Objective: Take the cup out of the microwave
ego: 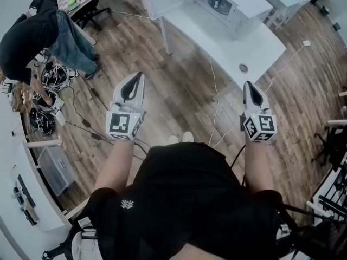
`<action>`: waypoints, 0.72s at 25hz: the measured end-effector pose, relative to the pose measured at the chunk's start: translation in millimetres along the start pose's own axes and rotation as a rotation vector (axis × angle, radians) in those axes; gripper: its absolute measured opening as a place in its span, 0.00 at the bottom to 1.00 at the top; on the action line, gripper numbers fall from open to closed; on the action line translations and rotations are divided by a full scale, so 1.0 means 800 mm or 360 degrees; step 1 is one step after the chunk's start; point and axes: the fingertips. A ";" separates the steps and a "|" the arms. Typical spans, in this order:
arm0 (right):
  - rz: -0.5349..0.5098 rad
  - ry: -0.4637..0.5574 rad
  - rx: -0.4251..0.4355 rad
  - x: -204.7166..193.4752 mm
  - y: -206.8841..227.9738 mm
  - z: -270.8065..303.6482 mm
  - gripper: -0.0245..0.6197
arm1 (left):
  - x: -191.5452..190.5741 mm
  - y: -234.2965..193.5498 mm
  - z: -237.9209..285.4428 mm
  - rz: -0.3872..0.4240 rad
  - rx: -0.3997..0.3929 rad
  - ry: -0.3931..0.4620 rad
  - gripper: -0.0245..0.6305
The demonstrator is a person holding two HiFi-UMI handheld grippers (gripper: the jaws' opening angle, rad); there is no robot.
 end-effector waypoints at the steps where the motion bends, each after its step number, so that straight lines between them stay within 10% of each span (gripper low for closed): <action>1: 0.0004 0.0014 0.0011 0.003 0.004 0.002 0.04 | 0.002 0.001 0.005 0.0006 0.0005 0.0005 0.05; 18: 0.0110 0.0004 0.0024 -0.003 0.035 0.116 0.04 | -0.036 -0.025 0.116 0.0017 -0.0040 0.0008 0.05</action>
Point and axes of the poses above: the fingertips, and each gripper's own axes: z forward along the fingers, y to its right, x out of its top, and after that the axes turned 12 degrees about z, right-handed
